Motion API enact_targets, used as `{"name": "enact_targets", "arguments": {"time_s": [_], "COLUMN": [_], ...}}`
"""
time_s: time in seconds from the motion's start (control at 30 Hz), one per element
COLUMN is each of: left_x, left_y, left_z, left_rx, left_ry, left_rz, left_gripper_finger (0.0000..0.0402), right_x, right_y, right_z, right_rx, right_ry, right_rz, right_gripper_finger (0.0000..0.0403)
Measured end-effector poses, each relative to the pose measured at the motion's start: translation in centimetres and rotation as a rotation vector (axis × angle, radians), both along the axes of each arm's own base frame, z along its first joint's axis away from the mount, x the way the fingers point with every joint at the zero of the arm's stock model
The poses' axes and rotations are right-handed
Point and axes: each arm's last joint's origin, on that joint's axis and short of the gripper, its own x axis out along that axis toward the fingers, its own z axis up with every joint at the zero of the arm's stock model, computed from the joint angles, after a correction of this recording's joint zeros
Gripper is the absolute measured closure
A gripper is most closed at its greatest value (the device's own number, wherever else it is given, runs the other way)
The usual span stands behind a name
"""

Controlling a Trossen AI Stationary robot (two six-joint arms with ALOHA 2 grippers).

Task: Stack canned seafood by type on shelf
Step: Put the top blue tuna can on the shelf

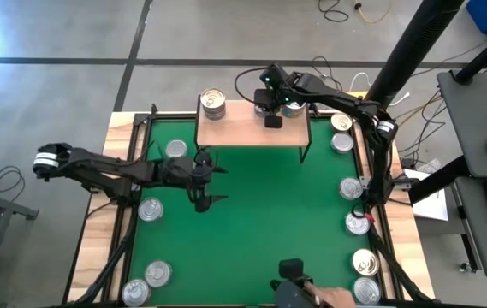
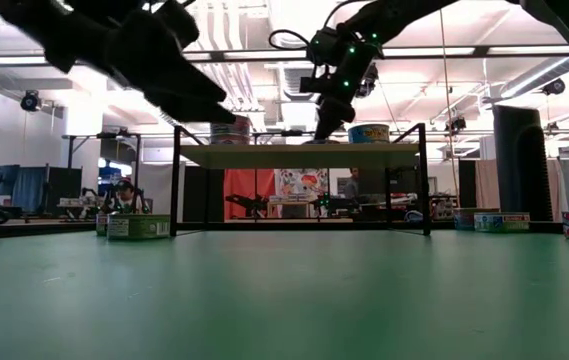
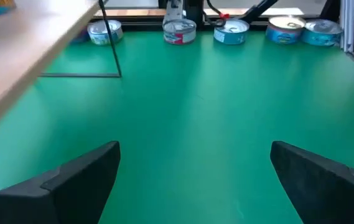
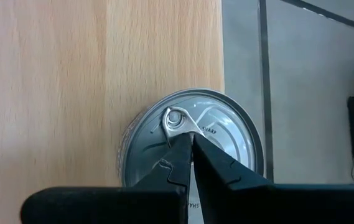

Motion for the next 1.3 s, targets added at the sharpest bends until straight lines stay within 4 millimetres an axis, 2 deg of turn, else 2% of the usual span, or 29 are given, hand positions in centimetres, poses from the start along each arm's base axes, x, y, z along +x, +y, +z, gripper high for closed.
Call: {"name": "enact_targets", "arguments": {"time_s": [0.23, 0.4, 0.87, 1.1, 1.3], "left_x": [-1.7, -2.3, -2.9, -3.0, -3.2], "left_y": [-0.3, -0.3, -2.8, -3.4, -3.8], "left_z": [-2.9, -4.1, -4.4, -4.4, -4.6], "left_rx": [-0.011, -0.058, -0.085, -0.077, -0.078], "left_ry": [0.101, 0.137, 0.164, 0.161, 0.179], "left_rz": [0.208, 0.239, 0.243, 0.247, 0.266], "left_gripper_finger": [0.0002, 0.0002, 0.0002, 0.0002, 0.0002], "right_x": [-0.2, -0.3, -0.6, -0.8, -0.1], "right_y": [-0.3, -0.3, 0.1, 0.5, 1.5], "right_z": [0.0, 0.0, 1.3, 1.3, 2.2], "right_rx": [-0.055, -0.073, -0.022, 0.007, -0.003], "right_ry": [0.043, 0.056, 0.047, 0.061, 0.045], "right_rz": [-0.045, -0.06, -0.098, -0.118, -0.1], "right_gripper_finger": [0.039, 0.039, 0.039, 0.039, 0.039]}}
